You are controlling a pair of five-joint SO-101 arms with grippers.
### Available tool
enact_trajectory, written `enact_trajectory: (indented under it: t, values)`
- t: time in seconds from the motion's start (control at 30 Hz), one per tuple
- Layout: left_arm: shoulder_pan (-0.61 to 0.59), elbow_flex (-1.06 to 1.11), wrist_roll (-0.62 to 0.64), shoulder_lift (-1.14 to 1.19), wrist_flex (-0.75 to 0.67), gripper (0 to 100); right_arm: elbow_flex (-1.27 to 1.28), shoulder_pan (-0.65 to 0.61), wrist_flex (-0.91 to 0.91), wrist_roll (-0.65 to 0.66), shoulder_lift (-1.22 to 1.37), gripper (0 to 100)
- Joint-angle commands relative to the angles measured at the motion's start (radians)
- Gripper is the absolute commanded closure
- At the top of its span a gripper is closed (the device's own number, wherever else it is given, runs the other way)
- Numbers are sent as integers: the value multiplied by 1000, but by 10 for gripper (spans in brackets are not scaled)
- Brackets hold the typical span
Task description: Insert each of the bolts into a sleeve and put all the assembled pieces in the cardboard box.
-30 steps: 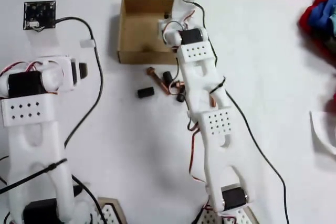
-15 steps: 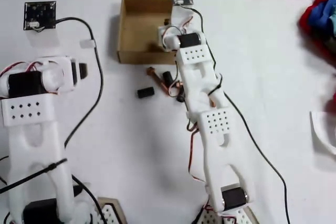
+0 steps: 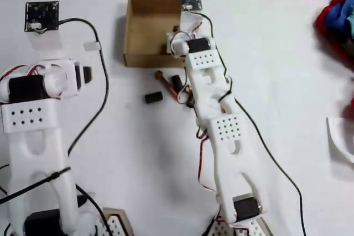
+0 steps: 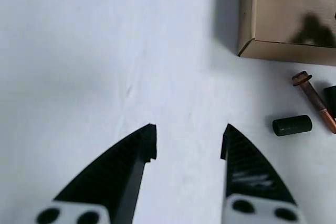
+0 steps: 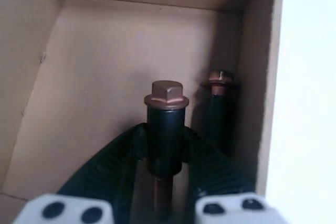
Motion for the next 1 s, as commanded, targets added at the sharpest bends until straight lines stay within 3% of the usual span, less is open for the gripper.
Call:
enact_trajectory:
  t: [0.0, 0.1, 0.27, 0.57, 0.87, 0.97]
  values:
    - [-6, -4, -12, -12, 6, 786, -18, 15, -25, 6, -31, 974]
    - [-6, -4, -12, -12, 6, 786, -18, 15, -25, 6, -33, 962]
    - [-6, -4, -12, -12, 6, 786, -18, 15, -24, 3, -33, 861]
    - [-6, -4, -12, -12, 6, 786, -84, 30, 15, 3, -35, 872]
    - [-9, -15, -14, -8, -43, 786, -413, 61, 401, 9, -35, 872]
    - [-12, -4, -66, -5, -98, 786, -410, 62, 522, 11, -74, 872]
